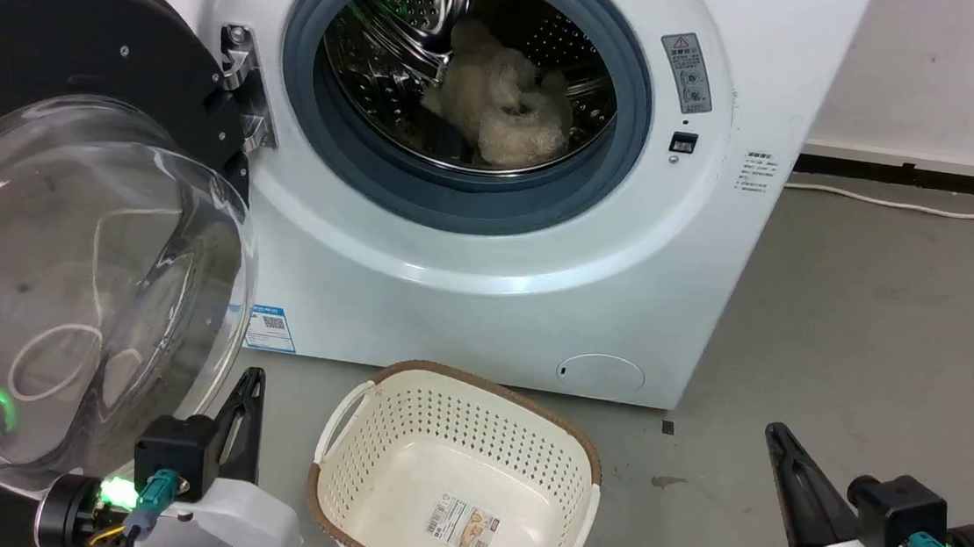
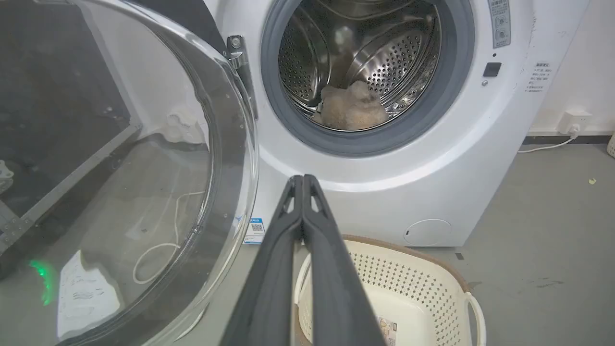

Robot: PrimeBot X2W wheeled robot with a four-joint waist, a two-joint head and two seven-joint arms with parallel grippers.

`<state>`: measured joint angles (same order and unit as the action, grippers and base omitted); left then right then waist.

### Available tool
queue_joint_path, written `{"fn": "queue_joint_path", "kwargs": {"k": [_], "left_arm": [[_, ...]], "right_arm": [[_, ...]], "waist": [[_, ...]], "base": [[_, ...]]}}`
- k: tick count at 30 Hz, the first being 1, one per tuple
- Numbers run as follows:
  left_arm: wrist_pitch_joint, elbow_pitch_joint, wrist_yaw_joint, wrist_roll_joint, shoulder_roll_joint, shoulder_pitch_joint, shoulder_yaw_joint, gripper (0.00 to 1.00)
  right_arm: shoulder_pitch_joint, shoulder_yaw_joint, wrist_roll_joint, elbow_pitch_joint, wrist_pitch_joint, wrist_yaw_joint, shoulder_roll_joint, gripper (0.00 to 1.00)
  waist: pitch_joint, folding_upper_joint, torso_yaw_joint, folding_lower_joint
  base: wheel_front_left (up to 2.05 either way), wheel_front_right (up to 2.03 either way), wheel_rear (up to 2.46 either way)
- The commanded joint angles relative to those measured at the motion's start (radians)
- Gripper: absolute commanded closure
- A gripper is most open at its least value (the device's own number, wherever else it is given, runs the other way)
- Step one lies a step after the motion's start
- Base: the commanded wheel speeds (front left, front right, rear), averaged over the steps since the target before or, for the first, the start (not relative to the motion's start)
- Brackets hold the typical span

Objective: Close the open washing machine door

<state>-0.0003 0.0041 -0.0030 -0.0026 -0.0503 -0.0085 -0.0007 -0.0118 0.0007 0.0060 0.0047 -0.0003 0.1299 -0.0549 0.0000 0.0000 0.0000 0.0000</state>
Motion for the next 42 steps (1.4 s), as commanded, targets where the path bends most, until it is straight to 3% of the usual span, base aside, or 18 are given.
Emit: {"fn": "queue_joint_path", "kwargs": {"k": [1,17,18,42], "left_arm": [[0.0,-0.004,0.003,0.003,0.0,0.008,0.001,1.0],[0.0,-0.004,0.003,0.003,0.0,0.008,0.001,1.0],[0.0,0.0,0.0,0.0,0.0,0.0,0.0,0.0],[-0.042,0.01,-0.006,-0.009,0.0,0.0,-0.018,0.0]], "right_arm": [[0.012,-0.001,-0.006,-0.005,0.0,0.001,0.005,1.0],[0.012,-0.001,-0.006,-0.005,0.0,0.001,0.005,1.0],[0.0,0.0,0.0,0.0,0.0,0.0,0.0,0.0],[-0.01,-0.013,0.014,0.008,-0.043,0.0,0.001,0.0]], "waist": [[0.0,0.0,0.0,0.0],[0.0,0.0,0.0,0.0],[0.0,0.0,0.0,0.0],[-0.006,0.0,0.04,0.0]], "base": [[0.0,0.0,0.0],[0.0,0.0,0.0],[0.0,0.0,0.0],[0.0,0.0,0.0]]}}
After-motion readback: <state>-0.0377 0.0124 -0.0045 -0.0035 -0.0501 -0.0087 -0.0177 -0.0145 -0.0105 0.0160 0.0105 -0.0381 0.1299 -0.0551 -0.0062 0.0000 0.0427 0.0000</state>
